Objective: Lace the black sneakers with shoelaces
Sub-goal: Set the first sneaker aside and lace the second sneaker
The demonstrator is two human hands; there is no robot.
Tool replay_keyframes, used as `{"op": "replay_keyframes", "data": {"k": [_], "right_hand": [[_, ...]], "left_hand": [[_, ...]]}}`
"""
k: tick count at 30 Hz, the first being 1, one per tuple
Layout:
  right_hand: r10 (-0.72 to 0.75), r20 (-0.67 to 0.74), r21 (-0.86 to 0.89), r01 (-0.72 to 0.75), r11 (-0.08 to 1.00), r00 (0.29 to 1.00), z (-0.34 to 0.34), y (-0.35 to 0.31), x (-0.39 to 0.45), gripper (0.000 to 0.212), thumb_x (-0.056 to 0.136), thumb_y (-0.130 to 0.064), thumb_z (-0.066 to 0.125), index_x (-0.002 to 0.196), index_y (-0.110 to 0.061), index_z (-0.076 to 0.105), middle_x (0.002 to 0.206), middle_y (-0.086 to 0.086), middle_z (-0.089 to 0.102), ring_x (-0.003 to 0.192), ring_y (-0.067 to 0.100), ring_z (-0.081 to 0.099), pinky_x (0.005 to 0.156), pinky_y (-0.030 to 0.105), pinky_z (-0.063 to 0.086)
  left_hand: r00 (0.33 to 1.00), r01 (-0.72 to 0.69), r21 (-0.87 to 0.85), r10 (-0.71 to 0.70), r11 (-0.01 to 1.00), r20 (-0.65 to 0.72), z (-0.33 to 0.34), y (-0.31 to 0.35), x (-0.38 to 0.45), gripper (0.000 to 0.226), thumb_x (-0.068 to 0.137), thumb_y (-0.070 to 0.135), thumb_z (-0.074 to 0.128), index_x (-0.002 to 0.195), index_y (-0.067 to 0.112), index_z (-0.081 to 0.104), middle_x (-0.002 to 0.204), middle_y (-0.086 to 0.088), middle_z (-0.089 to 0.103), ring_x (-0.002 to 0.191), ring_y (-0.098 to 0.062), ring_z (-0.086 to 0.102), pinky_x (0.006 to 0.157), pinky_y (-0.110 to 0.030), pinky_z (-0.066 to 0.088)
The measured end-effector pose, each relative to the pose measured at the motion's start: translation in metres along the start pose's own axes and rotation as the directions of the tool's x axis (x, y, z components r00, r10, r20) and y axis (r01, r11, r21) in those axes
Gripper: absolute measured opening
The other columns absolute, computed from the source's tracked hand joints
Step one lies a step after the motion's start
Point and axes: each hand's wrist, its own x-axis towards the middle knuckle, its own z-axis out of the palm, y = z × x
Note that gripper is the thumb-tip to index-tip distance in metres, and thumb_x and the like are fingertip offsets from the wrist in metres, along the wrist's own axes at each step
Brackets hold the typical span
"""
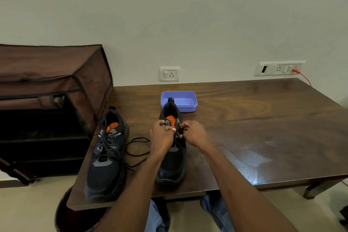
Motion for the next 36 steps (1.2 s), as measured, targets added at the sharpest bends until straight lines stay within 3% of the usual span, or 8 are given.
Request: {"op": "replay_keyframes", "data": {"k": [4, 8, 12, 16, 20, 26, 31, 36], "right_hand": [[-0.017, -0.019, -0.018, 0.017, 1.000, 1.000, 0.003, 0.002, -0.001, 0.035, 0.083, 0.000, 0.068, 0.112, -0.020, 0.071, 0.112, 0.001, 0.071, 0.107, 0.017, 0.064, 0.094, 0.037, 0.054], [-0.018, -0.002, -0.053, 0.018, 0.998, 1.000, 0.004, -0.001, -0.002, 0.036, 0.086, -0.006, 0.068, 0.118, -0.022, 0.068, 0.114, 0.001, 0.069, 0.106, 0.017, 0.064, 0.094, 0.039, 0.055], [-0.036, 0.025, -0.061, 0.037, 0.997, 0.999, 0.000, 0.002, -0.002, 0.038, 0.085, -0.008, 0.071, 0.120, -0.022, 0.068, 0.120, 0.001, 0.069, 0.112, 0.017, 0.063, 0.097, 0.040, 0.054], [-0.056, 0.021, -0.130, 0.058, 0.990, 0.998, -0.002, 0.001, -0.003, 0.035, 0.088, -0.006, 0.066, 0.118, -0.023, 0.069, 0.118, 0.001, 0.068, 0.109, 0.019, 0.063, 0.093, 0.036, 0.054], [-0.054, 0.014, -0.165, 0.056, 0.985, 0.998, -0.002, -0.003, -0.005, 0.023, 0.091, -0.006, 0.060, 0.106, -0.019, 0.071, 0.106, 0.004, 0.068, 0.095, 0.019, 0.064, 0.082, 0.034, 0.055], [-0.056, -0.087, -0.199, 0.038, 0.979, 0.995, -0.013, -0.010, -0.012, 0.013, 0.088, -0.009, 0.057, 0.083, -0.014, 0.068, 0.088, 0.005, 0.069, 0.081, 0.022, 0.062, 0.066, 0.030, 0.043], [-0.062, -0.114, -0.161, 0.043, 0.986, 0.992, -0.014, -0.014, -0.016, 0.017, 0.089, -0.009, 0.055, 0.082, -0.014, 0.070, 0.088, 0.005, 0.070, 0.082, 0.023, 0.063, 0.066, 0.030, 0.044], [-0.023, -0.031, -0.218, 0.016, 0.976, 0.999, -0.010, -0.013, -0.014, 0.012, 0.092, -0.012, 0.059, 0.083, -0.016, 0.066, 0.089, 0.005, 0.068, 0.085, 0.021, 0.065, 0.071, 0.033, 0.051]], "left_hand": [[0.997, -0.070, 0.176, 0.076, 0.982, -0.031, 0.002, 0.003, -0.004, 0.052, 0.086, 0.017, 0.066, 0.134, 0.017, 0.047, 0.126, -0.006, 0.056, 0.111, -0.022, 0.057, 0.092, -0.041, 0.052], [0.997, -0.078, 0.204, 0.081, 0.976, -0.007, 0.001, 0.001, -0.002, 0.049, 0.092, 0.015, 0.059, 0.137, 0.015, 0.042, 0.130, -0.006, 0.048, 0.111, -0.023, 0.054, 0.090, -0.037, 0.050], [0.971, -0.223, 0.376, 0.170, 0.899, 0.169, -0.009, -0.004, 0.007, 0.038, 0.095, 0.015, 0.059, 0.131, 0.005, 0.053, 0.141, -0.010, 0.045, 0.116, -0.022, 0.052, 0.096, -0.027, 0.047], [0.919, -0.348, 0.581, 0.144, 0.736, 0.368, -0.016, 0.003, 0.004, 0.029, 0.101, 0.019, 0.047, 0.121, 0.010, 0.065, 0.157, -0.010, 0.017, 0.139, -0.034, 0.028, 0.117, -0.046, 0.026], [0.913, -0.376, 0.541, 0.200, 0.752, 0.357, -0.022, 0.004, -0.001, 0.015, 0.101, 0.018, 0.046, 0.097, 0.012, 0.059, 0.149, -0.010, 0.021, 0.128, -0.030, 0.035, 0.111, -0.041, 0.033], [0.934, -0.353, 0.201, 0.331, 0.914, 0.134, -0.038, 0.009, -0.008, 0.015, 0.095, 0.014, 0.062, 0.081, 0.018, 0.066, 0.106, -0.008, 0.064, 0.088, -0.017, 0.063, 0.071, -0.027, 0.053], [0.985, -0.174, -0.156, 0.173, 0.972, -0.020, -0.055, 0.016, -0.014, 0.013, 0.097, 0.015, 0.062, 0.099, 0.014, 0.074, 0.072, 0.002, 0.069, 0.064, -0.011, 0.062, 0.076, -0.032, 0.056], [0.965, -0.262, 0.148, 0.261, 0.954, 0.026, -0.046, 0.013, -0.017, 0.020, 0.098, 0.009, 0.057, 0.095, 0.022, 0.072, 0.074, 0.000, 0.070, 0.061, -0.006, 0.061, 0.059, -0.019, 0.053]]}}
